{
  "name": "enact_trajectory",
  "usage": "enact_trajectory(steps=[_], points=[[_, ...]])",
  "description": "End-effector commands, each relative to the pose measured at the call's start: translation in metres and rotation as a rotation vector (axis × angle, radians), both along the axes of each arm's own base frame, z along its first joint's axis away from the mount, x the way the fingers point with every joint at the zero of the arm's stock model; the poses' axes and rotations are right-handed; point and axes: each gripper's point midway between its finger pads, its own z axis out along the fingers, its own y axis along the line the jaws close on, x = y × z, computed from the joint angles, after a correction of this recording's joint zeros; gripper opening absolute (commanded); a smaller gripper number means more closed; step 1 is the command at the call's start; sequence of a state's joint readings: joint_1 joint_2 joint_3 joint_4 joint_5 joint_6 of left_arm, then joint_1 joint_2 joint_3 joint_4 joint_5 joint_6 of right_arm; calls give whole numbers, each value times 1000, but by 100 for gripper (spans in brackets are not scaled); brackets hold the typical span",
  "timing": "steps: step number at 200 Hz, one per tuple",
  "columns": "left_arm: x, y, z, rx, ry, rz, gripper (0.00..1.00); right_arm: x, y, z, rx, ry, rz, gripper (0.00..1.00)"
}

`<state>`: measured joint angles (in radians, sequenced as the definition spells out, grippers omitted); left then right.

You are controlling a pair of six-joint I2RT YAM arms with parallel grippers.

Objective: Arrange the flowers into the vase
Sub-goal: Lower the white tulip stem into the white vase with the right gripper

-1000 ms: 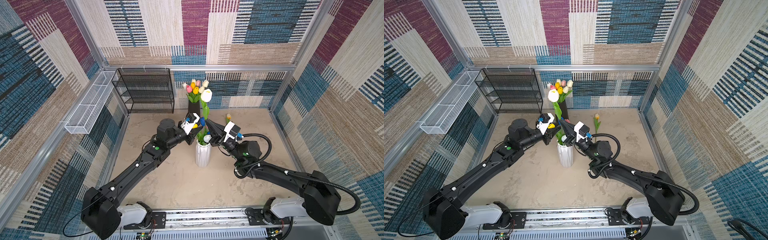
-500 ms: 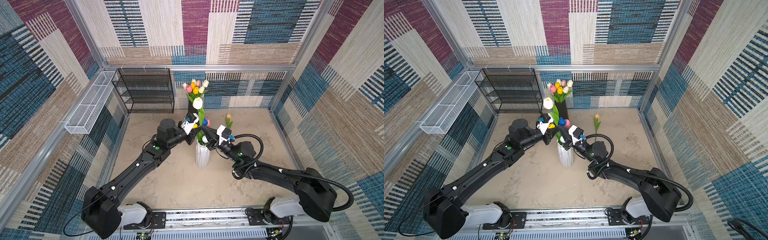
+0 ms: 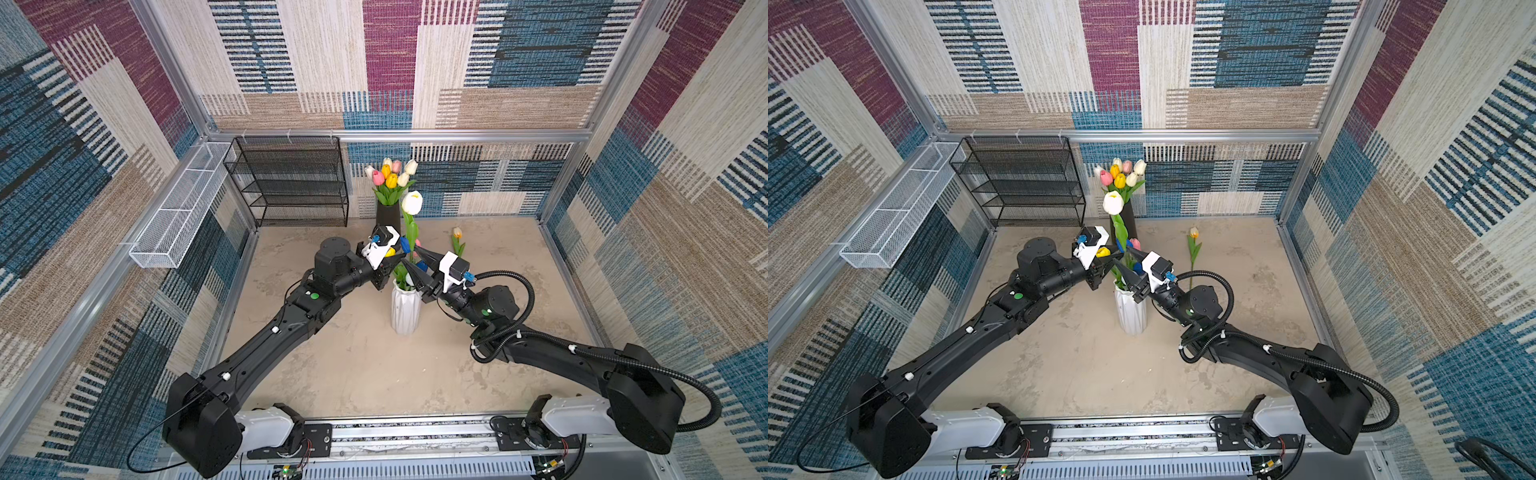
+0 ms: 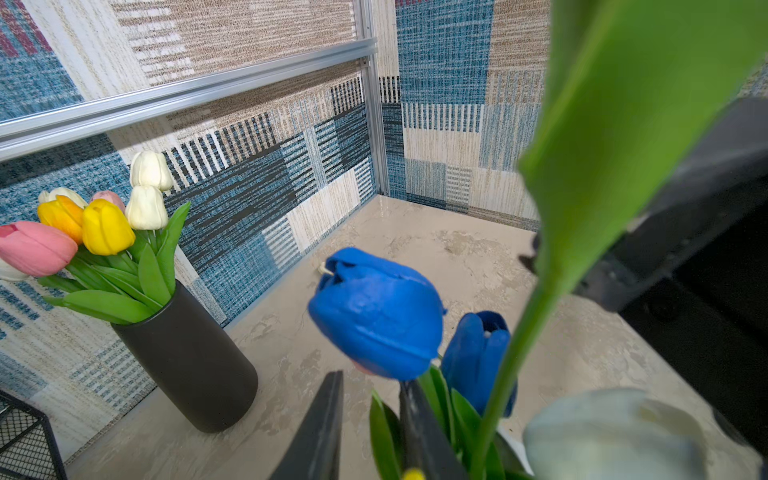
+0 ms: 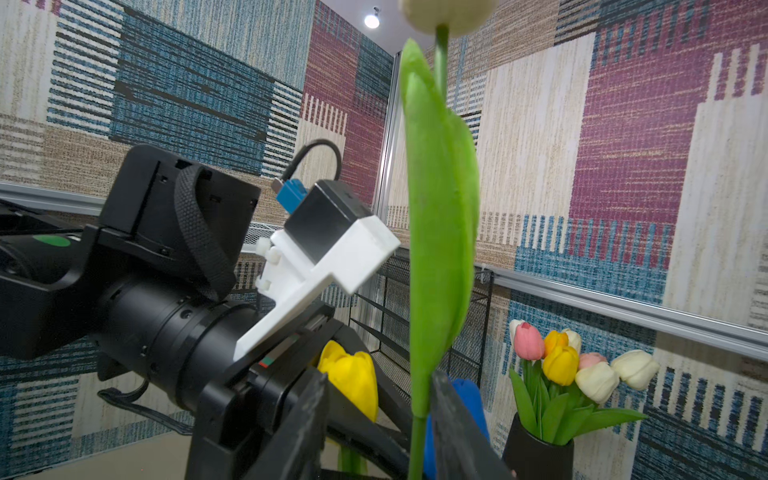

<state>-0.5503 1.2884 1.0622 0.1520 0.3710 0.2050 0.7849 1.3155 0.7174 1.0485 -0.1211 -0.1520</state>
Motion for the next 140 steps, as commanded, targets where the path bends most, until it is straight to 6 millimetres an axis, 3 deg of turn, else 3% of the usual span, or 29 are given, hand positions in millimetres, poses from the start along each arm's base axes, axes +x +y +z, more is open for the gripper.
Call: enact_trajectory(steps=[1, 41, 92, 121, 140], points=[[0, 0, 8, -23, -8, -1, 27, 7, -5, 2, 3, 27, -38, 26], [-1, -1, 9, -29, -5, -7, 28, 17, -12, -9, -2, 75, -85, 9], [-2, -1, 11, -28, -4, -11, 28, 8, -27, -21, -26, 96, -74, 16], [-3, -2, 11, -31, 0, -20, 29, -1, -21, -37, -79, 99, -3, 16], [-4, -3, 10, -29, 2, -25, 29, 3, -19, -46, -89, 119, -3, 18]])
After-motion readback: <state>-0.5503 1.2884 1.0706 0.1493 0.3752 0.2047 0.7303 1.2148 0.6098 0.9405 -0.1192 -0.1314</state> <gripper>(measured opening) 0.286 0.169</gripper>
